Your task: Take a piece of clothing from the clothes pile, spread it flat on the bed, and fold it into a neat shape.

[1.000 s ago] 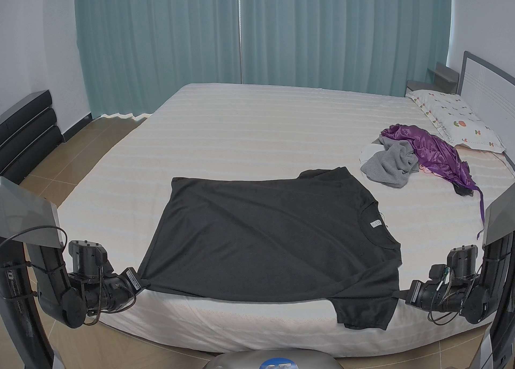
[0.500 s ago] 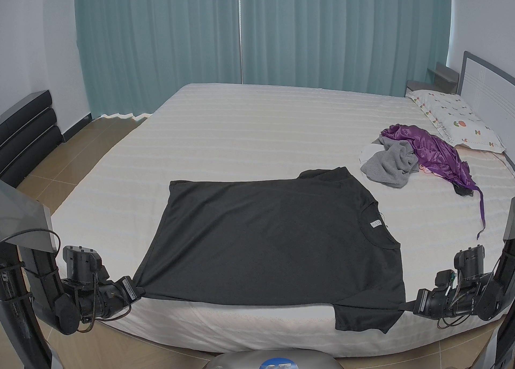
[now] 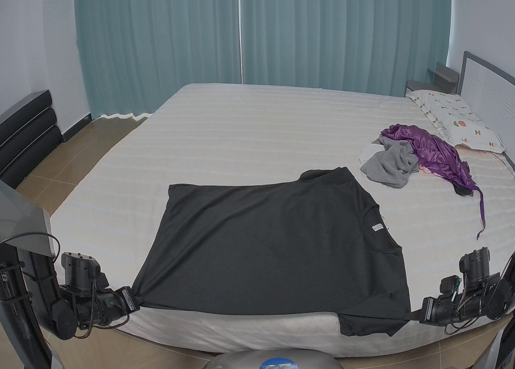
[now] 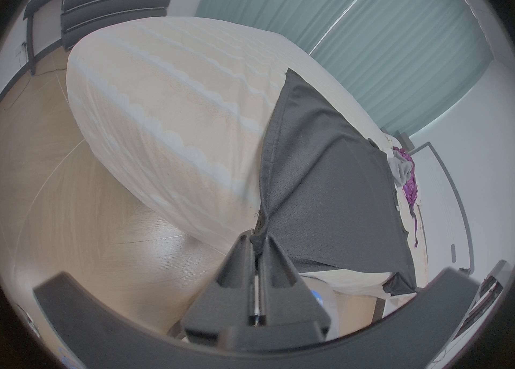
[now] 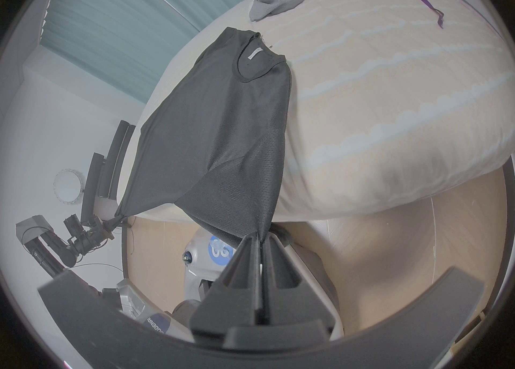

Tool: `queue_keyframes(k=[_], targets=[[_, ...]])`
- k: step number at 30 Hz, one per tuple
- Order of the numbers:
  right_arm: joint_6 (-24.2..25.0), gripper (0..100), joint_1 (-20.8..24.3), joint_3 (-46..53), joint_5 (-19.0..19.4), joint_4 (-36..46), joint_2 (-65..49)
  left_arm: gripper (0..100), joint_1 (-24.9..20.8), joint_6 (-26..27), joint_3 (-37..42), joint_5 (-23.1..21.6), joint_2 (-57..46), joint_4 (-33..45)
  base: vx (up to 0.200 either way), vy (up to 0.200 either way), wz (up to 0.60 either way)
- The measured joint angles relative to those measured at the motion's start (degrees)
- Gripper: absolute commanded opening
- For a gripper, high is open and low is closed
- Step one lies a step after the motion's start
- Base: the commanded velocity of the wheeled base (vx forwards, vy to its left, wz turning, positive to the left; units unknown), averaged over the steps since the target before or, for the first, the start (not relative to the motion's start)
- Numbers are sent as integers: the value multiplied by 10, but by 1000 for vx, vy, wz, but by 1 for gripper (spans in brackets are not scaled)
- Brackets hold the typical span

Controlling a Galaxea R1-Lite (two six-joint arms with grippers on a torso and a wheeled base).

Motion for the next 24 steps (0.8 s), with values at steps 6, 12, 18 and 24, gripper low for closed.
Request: queue_keyframes(k=[6,12,18,24], targets=[[-14,0,-5,0,2,53,-30,0,1,24,14,1,-1,0,0,0,0],[-25,0,-3,0,4,75,-51,0,4,25,16,2,-6,12,0,0,0],[-48,0,-6,0,4,113,-71,0,4,56,16,4,-32,74,0,0,0],[-70,0,-14,0,4,144,-92,0,2,89,16,22,-51,113,0,0,0]])
